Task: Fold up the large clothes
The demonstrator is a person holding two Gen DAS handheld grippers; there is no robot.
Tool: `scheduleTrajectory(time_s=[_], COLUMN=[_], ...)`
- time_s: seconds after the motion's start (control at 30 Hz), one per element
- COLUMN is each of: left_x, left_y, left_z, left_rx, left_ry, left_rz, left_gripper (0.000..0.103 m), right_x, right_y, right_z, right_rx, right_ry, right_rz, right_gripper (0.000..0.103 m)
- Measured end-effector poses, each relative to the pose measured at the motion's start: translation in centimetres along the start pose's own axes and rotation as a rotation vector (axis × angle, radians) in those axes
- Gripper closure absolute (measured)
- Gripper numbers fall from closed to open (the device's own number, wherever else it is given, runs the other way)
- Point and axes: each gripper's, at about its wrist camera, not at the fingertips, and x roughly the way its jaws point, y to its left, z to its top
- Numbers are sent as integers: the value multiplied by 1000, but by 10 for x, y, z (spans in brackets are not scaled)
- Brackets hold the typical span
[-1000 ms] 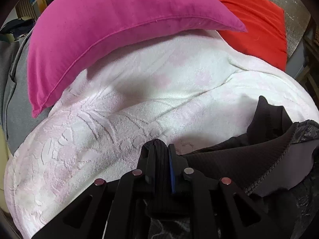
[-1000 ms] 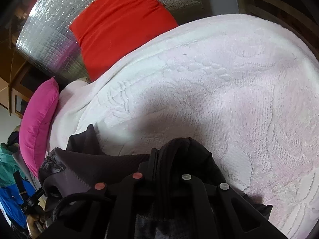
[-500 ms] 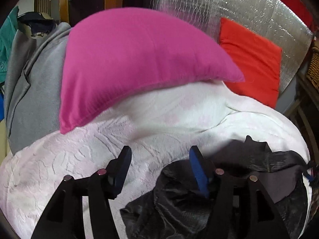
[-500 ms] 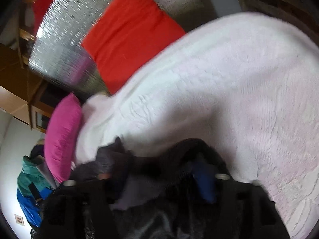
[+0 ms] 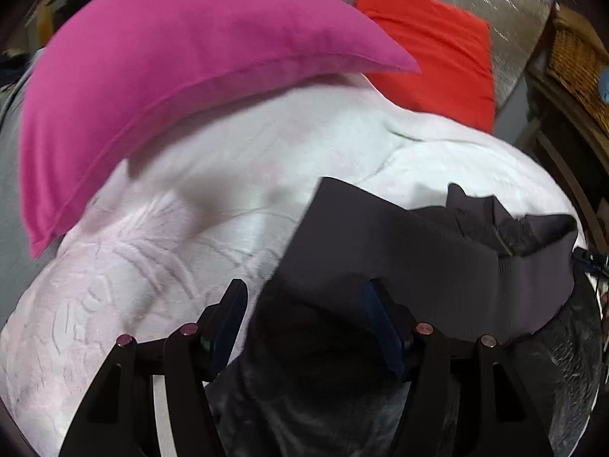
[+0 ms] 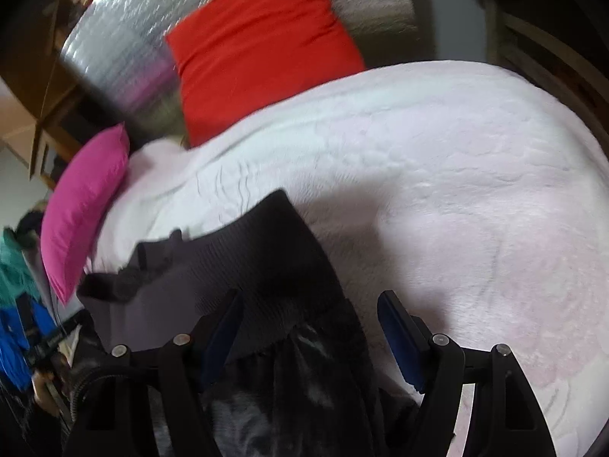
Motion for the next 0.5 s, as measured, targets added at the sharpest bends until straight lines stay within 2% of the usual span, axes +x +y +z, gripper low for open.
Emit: scheduleTrajectory(time_s=[0.03, 0.07, 0.1, 0.13, 0.17, 0.2, 0.27, 0.43, 0.5], left_x=[3, 6, 8, 11, 15, 17, 21, 12, 20], left_y=[-3, -5, -7, -8, -10, -9, -11, -8, 2], left_z=[1, 2, 3, 3, 4, 4, 5, 12, 16], left_rx=[15, 24, 28, 30, 36, 40, 52, 44, 14], left_ry=[-8, -8, -3, -4, 3, 15, 18, -54, -35], left_rz=[15, 33, 37, 34, 63, 87, 111, 200, 228], left_gripper=[38, 38, 42, 66, 95, 103, 103, 103, 103], right_x=[3, 3, 5, 7, 9, 10, 4, -24, -30], right_y=[1, 2, 3, 6, 8, 9, 15, 29, 25], right_z=[0, -1, 0, 1, 1, 1, 3, 13, 16], right_rx=[-8, -17, -27, -39, -60, -71, -105, -146, -130], right_ry=[-1, -8, -3, 15, 26, 27, 10, -89, -112], right_rz=[-1, -2, 0, -24, -56, -69, -107, -174, -194], right_gripper=[27, 33, 45, 62, 74, 80, 83, 85, 85])
